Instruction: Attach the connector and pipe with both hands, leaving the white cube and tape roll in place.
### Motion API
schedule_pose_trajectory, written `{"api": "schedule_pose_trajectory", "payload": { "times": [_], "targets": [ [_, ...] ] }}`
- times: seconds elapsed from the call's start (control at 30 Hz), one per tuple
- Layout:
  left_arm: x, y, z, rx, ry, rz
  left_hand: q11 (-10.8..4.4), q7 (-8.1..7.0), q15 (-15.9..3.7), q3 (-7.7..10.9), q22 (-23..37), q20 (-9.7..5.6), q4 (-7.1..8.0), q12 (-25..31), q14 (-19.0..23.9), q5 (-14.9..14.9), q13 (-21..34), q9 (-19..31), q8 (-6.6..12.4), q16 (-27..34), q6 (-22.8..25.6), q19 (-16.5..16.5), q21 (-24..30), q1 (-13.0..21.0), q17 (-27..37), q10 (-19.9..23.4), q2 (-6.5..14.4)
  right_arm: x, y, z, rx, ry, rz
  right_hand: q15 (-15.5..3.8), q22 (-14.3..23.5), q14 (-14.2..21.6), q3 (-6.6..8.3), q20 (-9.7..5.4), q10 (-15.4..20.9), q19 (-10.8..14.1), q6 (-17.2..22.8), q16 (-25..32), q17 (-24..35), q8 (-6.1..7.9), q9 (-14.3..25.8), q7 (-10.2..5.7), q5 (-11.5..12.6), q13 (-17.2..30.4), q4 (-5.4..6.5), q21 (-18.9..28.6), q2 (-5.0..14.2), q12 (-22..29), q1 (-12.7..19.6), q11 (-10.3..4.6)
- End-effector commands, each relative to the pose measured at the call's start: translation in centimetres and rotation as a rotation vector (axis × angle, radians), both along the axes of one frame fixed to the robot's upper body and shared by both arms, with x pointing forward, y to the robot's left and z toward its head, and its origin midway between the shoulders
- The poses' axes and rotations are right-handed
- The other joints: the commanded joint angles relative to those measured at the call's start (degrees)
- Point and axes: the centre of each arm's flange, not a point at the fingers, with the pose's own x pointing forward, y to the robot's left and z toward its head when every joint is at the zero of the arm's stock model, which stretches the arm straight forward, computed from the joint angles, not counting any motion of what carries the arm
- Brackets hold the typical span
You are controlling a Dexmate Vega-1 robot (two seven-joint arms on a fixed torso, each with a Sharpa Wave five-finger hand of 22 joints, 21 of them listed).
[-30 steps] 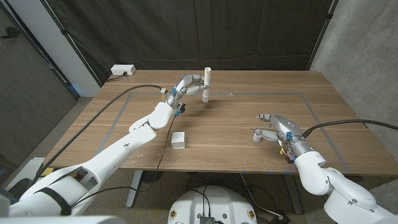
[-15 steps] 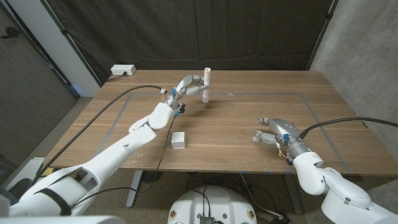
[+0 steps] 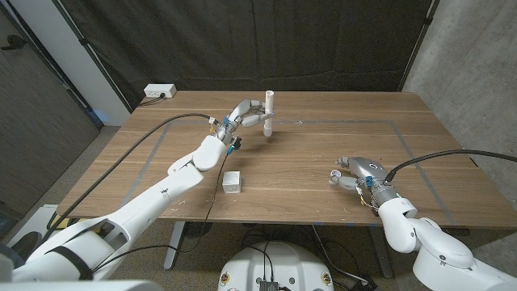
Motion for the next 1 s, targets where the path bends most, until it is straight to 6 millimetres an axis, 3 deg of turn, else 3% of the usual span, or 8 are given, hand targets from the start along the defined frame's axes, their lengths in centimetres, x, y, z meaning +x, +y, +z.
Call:
{"api": "schedule_pose_trajectory", "payload": {
  "times": [0.03, 0.23, 0.27, 0.7, 1.0],
  "targets": [
    [0.4, -0.3, -0.6, 0.008, 0.029, -0.021, -0.68, 1.14, -0.76, 2.40, 0.2, -1.14, 1.79, -0.2, 0.5, 0.4, 0.2, 0.2, 0.26, 0.3, 3.0, -0.2, 0.5, 2.5, 0.3, 1.2, 2.8, 0.6, 0.2, -0.1, -0.011, 0.011, -0.012, -3.83, 0.3, 2.3, 0.38, -6.21, 2.1, 1.8, 2.0, 0.6, 0.0, 0.47, -0.1, -0.16, 0.1, 0.0, 0.21, 0.7, -0.01, 0.8, 1.3, -0.15],
    [0.6, -0.2, -0.6, 0.003, 0.035, -0.021, -0.69, 1.08, -0.75, 2.45, 0.2, -1.15, 1.82, -0.2, 0.2, 0.4, 0.3, 0.2, 0.18, 0.2, 3.0, -0.2, 0.5, 2.5, 0.3, 1.2, 2.7, 0.9, 0.2, 0.0, -0.009, 0.024, -0.029, -5.25, 0.4, 5.3, 0.64, -6.93, 5.2, 4.5, 4.5, 1.1, 0.0, 0.84, -0.2, -1.28, 0.1, -0.1, 0.35, 1.5, 0.31, 1.3, 2.4, -0.69],
    [0.6, -0.2, -0.6, 0.003, 0.035, -0.020, -0.72, 1.07, -0.78, 2.46, 0.2, -1.16, 1.82, -0.2, 0.3, 0.4, 0.3, 0.2, 0.19, 0.2, 3.0, -0.2, 0.5, 2.5, 0.3, 1.1, 2.7, 1.0, 0.2, 0.0, -0.012, 0.024, -0.033, -5.61, 0.4, 6.1, 0.71, -6.98, 5.4, 4.8, 4.9, 1.3, 0.0, 0.87, -0.2, -1.41, 0.0, -0.1, 0.36, 1.6, 0.41, 1.2, 2.6, -1.40],
    [1.2, -0.3, -0.4, 0.000, 0.044, -0.027, -0.71, 0.86, -0.78, 2.54, 0.2, -1.07, 1.88, -0.3, 0.1, 0.3, 0.4, 0.2, 0.16, 0.1, 3.1, -0.3, 0.6, 2.4, 0.4, 1.0, 2.7, 1.3, 0.5, 0.0, -0.031, 0.042, -0.043, -6.28, 0.5, 7.3, 0.67, -7.09, 6.9, 5.6, 6.3, 1.3, 0.1, 1.04, -0.2, -2.02, -0.1, -0.1, 0.65, 1.7, 0.60, 1.4, 2.7, -0.75],
    [1.5, -0.3, -0.4, -0.003, 0.050, -0.022, -0.80, 0.98, -0.67, 2.59, 0.2, -1.06, 1.90, -0.3, 0.1, 0.4, 0.4, 0.2, 0.14, 0.1, 3.1, -0.3, 0.6, 2.3, 0.3, 1.2, 2.6, 1.6, 0.7, 0.2, -0.035, 0.069, -0.045, -7.48, 0.6, 9.3, 0.91, -7.62, 9.3, 7.0, 8.8, 1.5, 0.1, 1.52, -0.3, -3.17, -0.3, -0.2, 0.58, 2.2, 1.00, 1.7, 3.5, -2.00]
  ]
}}
